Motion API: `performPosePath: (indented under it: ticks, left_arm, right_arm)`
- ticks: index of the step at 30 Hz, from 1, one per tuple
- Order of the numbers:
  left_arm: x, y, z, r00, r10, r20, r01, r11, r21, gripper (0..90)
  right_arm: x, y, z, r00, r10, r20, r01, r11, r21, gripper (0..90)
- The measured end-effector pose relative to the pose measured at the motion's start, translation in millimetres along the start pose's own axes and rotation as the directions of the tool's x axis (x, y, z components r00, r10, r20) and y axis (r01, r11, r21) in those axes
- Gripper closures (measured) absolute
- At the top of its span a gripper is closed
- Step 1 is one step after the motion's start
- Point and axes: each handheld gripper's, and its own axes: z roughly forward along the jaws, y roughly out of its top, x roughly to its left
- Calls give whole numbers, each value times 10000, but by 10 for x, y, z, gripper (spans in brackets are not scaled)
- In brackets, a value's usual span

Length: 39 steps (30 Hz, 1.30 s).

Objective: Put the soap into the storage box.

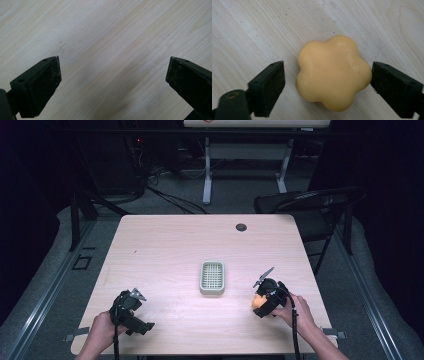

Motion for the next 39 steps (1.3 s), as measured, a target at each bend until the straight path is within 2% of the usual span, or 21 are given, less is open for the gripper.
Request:
performPosePath:
  ticks: [4, 5, 6, 9, 12, 14, 18, 20, 25, 26, 28, 31, 32, 35, 36, 39]
  left_arm:
    - [-10, 3, 0, 10000, 75, 32, -75, 10000, 22, 1]
    - [-5, 6, 5, 10000, 61, 32, -61, 10000, 53, 2]
    - [0, 7, 8, 10000, 76, 30, -77, 9999, 70, 2]
    - [-1, 5, 7, 10000, 45, 7, -45, 10000, 62, 1]
    - [-5, 2, 3, 10000, 32, -9, -32, 10000, 43, 2]
    - [-9, 2, 1, 10000, 56, -59, -56, 10000, 41, 2]
    - [-16, 6, 6, 9999, 56, -132, -55, 10000, 50, 2]
    - [-15, 6, -1, 9999, 86, -77, -85, 9999, 80, 2]
    - [-10, 5, 0, 10000, 55, -82, -54, 10000, 35, 2]
    - [-9, 5, 1, 10000, 53, -66, -53, 10000, 29, 1]
    - [-9, 5, 1, 10000, 53, -63, -53, 10000, 29, 1]
    - [-15, -2, -11, 10000, 65, -67, -66, 10000, -16, 1]
    - [-15, -3, -14, 10000, 71, -54, -71, 10000, -25, 2]
    - [-7, -2, -9, 10000, 40, -50, -40, 10000, 11, 1]
    - [-5, -1, -4, 10000, 29, -18, -29, 10000, -1, 1]
    - [-7, 3, 0, 10000, 59, -26, -59, 10000, 15, 1]
  right_arm:
    - [5, -4, 21, 10000, 90, -17, -90, 9999, 131, 183]
    - [6, -11, 39, 9998, 182, 24, -182, 9998, 20, 197]
    - [-6, -5, 35, 9998, 160, 83, -161, 9996, 215, 228]
    - [-13, -7, 35, 9997, 142, 173, -146, 9996, 232, 252]
    - [-13, -10, 31, 9996, 132, 262, -139, 9996, 260, 254]
    - [-4, -15, 44, 9995, 251, 176, -253, 9996, 99, 254]
    - [-11, -3, 27, 9995, 159, 262, -167, 9993, 331, 258]
    - [4, -12, 39, 9992, 317, 247, -321, 9994, 140, 259]
    - [10, -12, 25, 9995, 291, 159, -292, 9995, 76, 260]
    - [12, -8, 15, 9994, 212, 288, -217, 9997, 145, 261]
    - [23, -3, 8, 9996, 225, 162, -225, 9997, 24, 261]
    - [32, 5, -26, 9994, 155, 315, -155, 9999, -1, 261]
    - [37, 4, -28, 9996, 225, 167, -223, 9997, -133, 261]
    - [34, 8, -56, 9996, 169, 230, -164, 9997, -180, 261]
    - [46, 2, -48, 9992, 377, 167, -368, 9982, -464, 261]
    - [26, 14, -92, 9995, 187, 265, -180, 9994, -292, 261]
